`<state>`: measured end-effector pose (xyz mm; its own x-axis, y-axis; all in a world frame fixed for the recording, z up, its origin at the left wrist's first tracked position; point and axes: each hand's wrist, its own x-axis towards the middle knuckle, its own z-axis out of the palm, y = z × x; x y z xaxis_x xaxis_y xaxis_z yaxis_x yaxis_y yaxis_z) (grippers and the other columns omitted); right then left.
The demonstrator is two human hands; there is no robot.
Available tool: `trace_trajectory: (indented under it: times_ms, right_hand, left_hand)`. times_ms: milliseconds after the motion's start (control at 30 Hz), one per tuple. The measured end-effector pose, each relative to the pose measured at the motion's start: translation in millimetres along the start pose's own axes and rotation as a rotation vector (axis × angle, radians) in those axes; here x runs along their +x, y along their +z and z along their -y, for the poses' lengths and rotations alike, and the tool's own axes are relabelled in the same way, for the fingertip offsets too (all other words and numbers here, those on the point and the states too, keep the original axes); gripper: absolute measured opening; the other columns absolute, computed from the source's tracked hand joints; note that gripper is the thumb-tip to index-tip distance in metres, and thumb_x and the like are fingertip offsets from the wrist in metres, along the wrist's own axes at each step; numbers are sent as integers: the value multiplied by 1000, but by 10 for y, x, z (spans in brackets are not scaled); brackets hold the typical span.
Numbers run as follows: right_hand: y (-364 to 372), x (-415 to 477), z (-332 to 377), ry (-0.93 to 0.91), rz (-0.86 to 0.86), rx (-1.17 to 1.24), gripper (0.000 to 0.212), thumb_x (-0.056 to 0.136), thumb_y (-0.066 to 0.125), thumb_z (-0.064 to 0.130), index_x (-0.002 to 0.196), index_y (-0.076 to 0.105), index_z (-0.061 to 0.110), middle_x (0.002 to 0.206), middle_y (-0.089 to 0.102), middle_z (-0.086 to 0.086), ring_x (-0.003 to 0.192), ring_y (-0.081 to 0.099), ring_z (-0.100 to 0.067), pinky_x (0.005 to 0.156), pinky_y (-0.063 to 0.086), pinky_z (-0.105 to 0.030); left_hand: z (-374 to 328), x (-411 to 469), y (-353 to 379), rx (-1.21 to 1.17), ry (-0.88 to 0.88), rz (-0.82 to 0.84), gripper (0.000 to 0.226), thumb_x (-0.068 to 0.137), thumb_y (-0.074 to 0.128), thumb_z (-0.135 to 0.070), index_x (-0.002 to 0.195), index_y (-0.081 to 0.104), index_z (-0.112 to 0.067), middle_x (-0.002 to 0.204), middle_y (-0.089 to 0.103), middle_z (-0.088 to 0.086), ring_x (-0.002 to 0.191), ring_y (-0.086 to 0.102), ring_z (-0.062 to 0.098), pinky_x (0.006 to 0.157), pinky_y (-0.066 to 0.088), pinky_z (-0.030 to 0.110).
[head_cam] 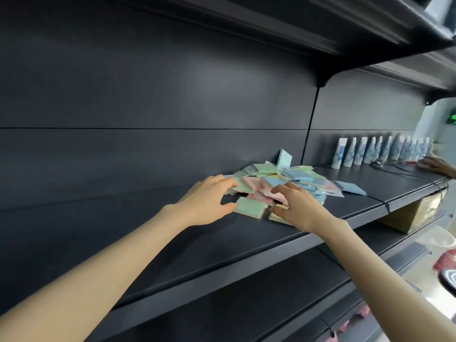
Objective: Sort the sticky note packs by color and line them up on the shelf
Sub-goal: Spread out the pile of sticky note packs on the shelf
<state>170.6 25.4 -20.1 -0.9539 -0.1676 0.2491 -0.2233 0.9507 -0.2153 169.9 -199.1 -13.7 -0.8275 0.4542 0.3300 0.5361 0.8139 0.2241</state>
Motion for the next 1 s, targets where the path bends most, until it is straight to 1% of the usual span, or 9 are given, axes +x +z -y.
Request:
trace_trajectory:
  times_ms: [133, 233, 367, 500, 567, 633, 767, 900, 1000]
  right_hand:
    - [58, 380, -314, 17, -4, -17, 47, 91, 57, 35, 134, 44, 21, 138, 43, -2, 120, 47, -26, 95, 43, -39]
    - [74, 682, -514, 30, 8, -11, 47, 92, 57, 32, 135, 43, 20, 140, 41, -2, 121, 47, -25, 97, 41, -37]
    - [131, 1073, -800, 30, -1, -18, 47, 92, 57, 31, 136, 44, 18, 141, 42, -4, 125, 44, -24, 97, 38, -33]
    - [183, 1331, -1056, 37, 6, 12, 46, 91, 59, 30, 133, 47, 19, 142, 43, -4, 122, 47, -24, 97, 42, -34]
    - [163, 1444, -1206, 46, -9, 42, 45, 91, 59, 28, 133, 47, 19, 139, 45, -3, 120, 48, -22, 93, 41, -31]
    - [134, 1548, -1369, 56, -14, 45, 44, 91, 57, 28, 134, 47, 20, 136, 46, -2, 120, 47, -21, 85, 36, -27]
    - [107, 1755, -1717, 38, -1, 60, 43, 90, 59, 30, 131, 49, 20, 133, 49, -4, 117, 48, -23, 89, 38, -30]
    - [146, 1986, -2073, -28, 31, 82, 42, 88, 61, 35, 126, 52, 19, 124, 55, -5, 107, 53, -23, 83, 41, -31]
    - [145, 2122, -2305, -109, 45, 119, 40, 86, 63, 38, 121, 56, 19, 119, 59, -4, 103, 55, -22, 78, 38, -28]
  left_hand:
    - [118, 483, 234, -6, -6, 24, 44, 93, 52, -37, 134, 42, -24, 133, 45, -5, 125, 40, 17, 101, 36, 36]
    - [195, 815, 368, -30, -17, 40, 45, 92, 53, -39, 133, 43, -25, 128, 47, -3, 121, 42, 17, 97, 40, 36]
    - [301, 1266, 562, -66, -13, 57, 48, 90, 56, -40, 134, 44, -25, 130, 47, -4, 121, 43, 16, 97, 40, 34]
    - [345, 1591, 776, -127, -12, 62, 46, 88, 60, -41, 130, 49, -24, 130, 49, -5, 121, 46, 14, 98, 40, 33]
    - [313, 1771, 856, -162, -13, 71, 46, 87, 61, -41, 129, 50, -25, 129, 49, -5, 120, 46, 13, 95, 40, 30]
    - [260, 1946, 919, -187, -26, 67, 45, 87, 60, -42, 128, 51, -25, 127, 50, -5, 118, 47, 14, 93, 40, 30]
    - [105, 2238, 1028, -165, -39, 42, 44, 88, 59, -43, 126, 52, -21, 127, 52, -5, 116, 50, 13, 97, 41, 32]
    - [-60, 2435, 1156, -158, -100, 5, 49, 88, 58, -46, 129, 50, -21, 130, 51, -6, 119, 47, 9, 96, 37, 22]
    - [-211, 2505, 1263, -143, -180, -23, 49, 88, 57, -47, 129, 50, -21, 130, 51, -9, 120, 47, 7, 89, 33, 16]
